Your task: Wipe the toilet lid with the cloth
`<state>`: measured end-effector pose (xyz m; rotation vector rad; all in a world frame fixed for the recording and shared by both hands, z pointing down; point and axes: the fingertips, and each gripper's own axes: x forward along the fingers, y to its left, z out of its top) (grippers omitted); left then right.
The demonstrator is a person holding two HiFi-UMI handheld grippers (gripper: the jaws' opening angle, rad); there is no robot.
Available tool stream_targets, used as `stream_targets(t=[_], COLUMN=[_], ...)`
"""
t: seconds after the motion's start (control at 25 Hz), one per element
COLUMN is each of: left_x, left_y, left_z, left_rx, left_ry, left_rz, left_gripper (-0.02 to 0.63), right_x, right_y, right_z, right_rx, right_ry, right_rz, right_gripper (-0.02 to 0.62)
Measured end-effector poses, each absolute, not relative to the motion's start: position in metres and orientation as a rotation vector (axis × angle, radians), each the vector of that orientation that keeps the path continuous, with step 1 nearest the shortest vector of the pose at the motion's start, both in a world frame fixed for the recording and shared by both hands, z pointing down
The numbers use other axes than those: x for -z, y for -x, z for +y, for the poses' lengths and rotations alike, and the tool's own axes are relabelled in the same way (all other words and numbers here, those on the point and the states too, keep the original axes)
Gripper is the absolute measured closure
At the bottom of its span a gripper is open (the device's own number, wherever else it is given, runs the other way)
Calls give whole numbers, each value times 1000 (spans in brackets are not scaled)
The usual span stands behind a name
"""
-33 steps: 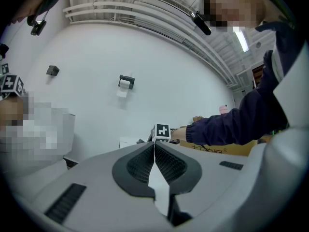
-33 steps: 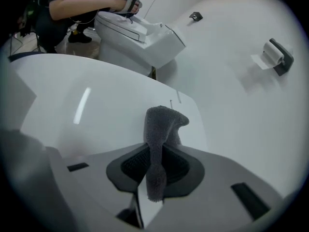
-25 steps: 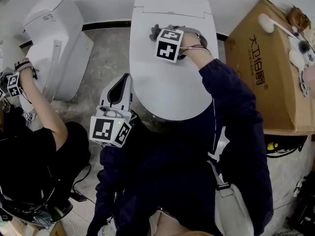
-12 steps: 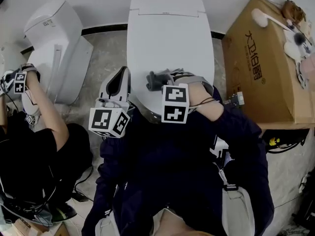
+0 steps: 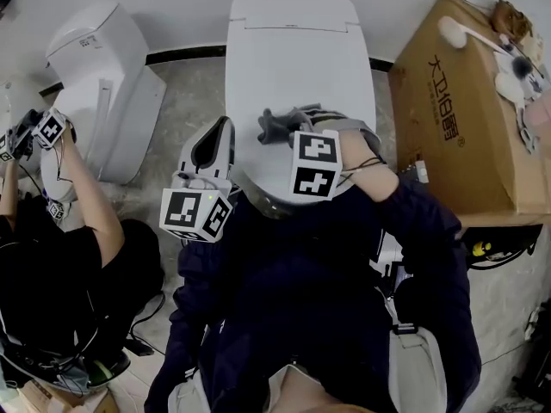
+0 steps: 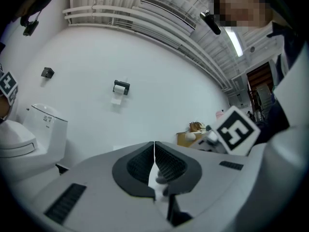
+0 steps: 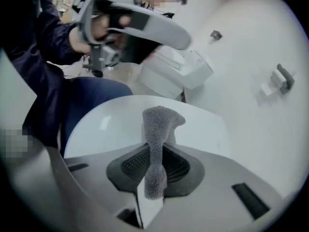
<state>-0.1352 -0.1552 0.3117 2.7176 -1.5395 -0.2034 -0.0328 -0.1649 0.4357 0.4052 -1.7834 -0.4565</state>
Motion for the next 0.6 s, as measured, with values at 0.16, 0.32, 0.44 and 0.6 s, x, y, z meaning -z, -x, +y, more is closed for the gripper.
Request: stream_targets(t=[0.16,0.32,0.44,0.6], left_x=[-314,-320,-324,-331], left_y=[145,156,166,177], left_z=[-145,-133,-124,-116], left_rx=[202,201,183,157], left_ry=[-2700,-2665,-2644,-2618], left_rz=[-1561,-1587,-1610,-1638], left_gripper=[589,589,589,589], right_x=[-408,-400,-403,-419], right_y=[47,69,86,93], right_z=[-268,-363,-418,-474], right_rx=[539,636,675,673], right_ry=[-620,-741,-778,-808], right_rz=[-1774,-1719,-1709,-1663], right_gripper=[517,517,517,517])
